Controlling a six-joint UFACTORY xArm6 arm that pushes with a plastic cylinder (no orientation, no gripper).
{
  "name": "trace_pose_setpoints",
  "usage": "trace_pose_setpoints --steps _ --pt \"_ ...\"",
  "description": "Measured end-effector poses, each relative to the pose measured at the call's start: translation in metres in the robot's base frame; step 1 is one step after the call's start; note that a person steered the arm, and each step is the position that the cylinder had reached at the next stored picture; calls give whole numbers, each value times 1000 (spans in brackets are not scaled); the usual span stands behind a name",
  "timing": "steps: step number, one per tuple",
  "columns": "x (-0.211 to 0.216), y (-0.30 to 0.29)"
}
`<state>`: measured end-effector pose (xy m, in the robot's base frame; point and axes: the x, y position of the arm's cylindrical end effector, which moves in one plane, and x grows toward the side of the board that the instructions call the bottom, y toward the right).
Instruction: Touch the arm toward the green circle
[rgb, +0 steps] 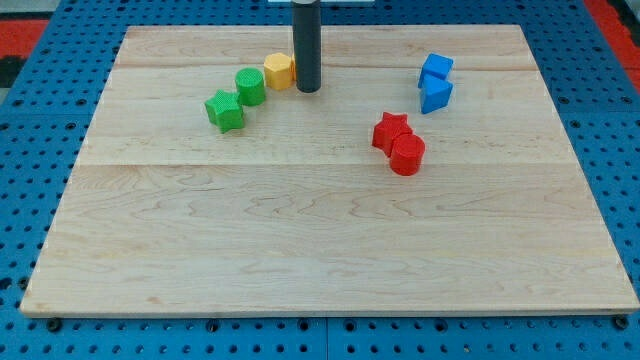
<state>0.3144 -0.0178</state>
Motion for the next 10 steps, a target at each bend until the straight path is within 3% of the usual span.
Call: trace_pose_setpoints --steps 3,5,10 --pt "0 0" --pt "0 -87" --pt "-33 -81"
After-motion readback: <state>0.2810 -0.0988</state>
